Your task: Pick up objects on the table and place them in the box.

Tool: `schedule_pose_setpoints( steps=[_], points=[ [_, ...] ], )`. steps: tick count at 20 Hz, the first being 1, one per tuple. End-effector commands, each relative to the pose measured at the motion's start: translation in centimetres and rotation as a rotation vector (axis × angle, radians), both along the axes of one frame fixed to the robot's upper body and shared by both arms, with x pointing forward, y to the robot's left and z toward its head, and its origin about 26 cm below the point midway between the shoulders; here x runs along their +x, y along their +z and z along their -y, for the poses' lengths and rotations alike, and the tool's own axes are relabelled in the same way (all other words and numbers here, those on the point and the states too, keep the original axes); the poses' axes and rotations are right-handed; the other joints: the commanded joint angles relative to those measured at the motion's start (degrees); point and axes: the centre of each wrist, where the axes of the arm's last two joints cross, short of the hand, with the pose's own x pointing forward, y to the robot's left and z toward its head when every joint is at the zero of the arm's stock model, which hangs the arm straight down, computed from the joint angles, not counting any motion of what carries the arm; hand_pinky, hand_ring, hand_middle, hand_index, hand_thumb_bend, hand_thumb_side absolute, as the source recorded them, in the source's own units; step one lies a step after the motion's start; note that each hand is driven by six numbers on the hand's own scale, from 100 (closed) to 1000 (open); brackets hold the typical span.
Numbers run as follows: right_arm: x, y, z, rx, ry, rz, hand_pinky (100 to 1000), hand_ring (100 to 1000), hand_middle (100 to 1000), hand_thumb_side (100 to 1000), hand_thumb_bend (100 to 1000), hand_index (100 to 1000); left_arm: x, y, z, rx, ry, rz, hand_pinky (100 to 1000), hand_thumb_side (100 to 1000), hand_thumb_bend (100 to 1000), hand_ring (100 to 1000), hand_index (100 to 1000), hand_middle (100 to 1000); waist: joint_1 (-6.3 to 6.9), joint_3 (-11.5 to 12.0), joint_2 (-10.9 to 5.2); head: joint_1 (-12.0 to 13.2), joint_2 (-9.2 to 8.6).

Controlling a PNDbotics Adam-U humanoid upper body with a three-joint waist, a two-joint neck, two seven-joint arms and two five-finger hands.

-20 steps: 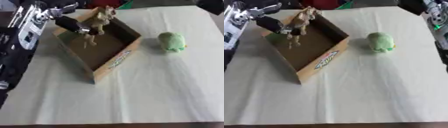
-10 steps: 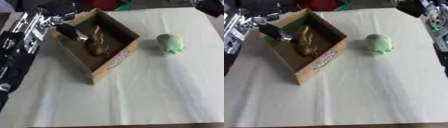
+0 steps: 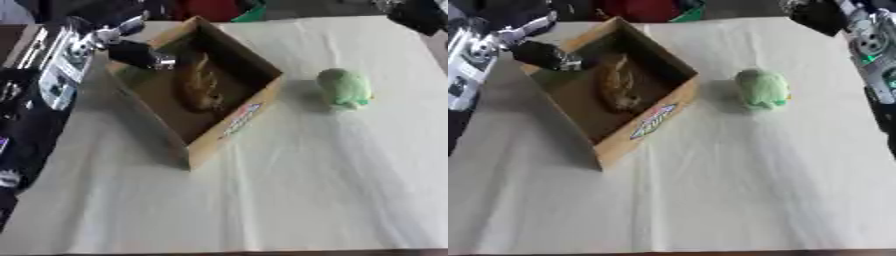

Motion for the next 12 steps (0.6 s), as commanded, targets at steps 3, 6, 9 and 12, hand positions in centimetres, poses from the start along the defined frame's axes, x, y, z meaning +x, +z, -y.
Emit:
schedule_pose_setpoints(
  steps=[3, 6, 9, 12],
  points=[
    [0.0, 0.5, 1.6, -0.182, -0.019, -0.023, 846, 1000, 872, 1000, 124, 939, -4.2, 4.1, -1.6, -0.239, 0.011, 0.251, 692, 947, 738, 838, 969, 835, -0.40, 0.97, -1.44, -1.98, -0.81],
    [0.4, -0.2, 2.3, -0.278, -0.029, -0.067, 851, 1000, 875, 1000, 228, 949, -6.7, 4.6, -2.0, -0.422, 0.020, 0.351, 694, 932, 834, 821, 960, 822, -0.56, 1.65, -1.56, -2.68, -0.81],
    [0.7, -0.9, 3.0, -0.349, -0.047, -0.103, 860, 1000, 887, 1000, 310, 949, -8.8, 4.6, -2.3, -0.563, 0.021, 0.406, 700, 935, 879, 817, 959, 821, -0.66, 2.15, -1.60, -3.10, -0.79],
    [0.8, -1.1, 3.2, -0.373, -0.051, -0.106, 860, 1000, 887, 1000, 310, 949, -9.8, 4.7, -2.2, -0.608, 0.017, 0.415, 700, 935, 879, 817, 959, 821, -0.66, 2.20, -1.60, -3.14, -0.80]
  ],
)
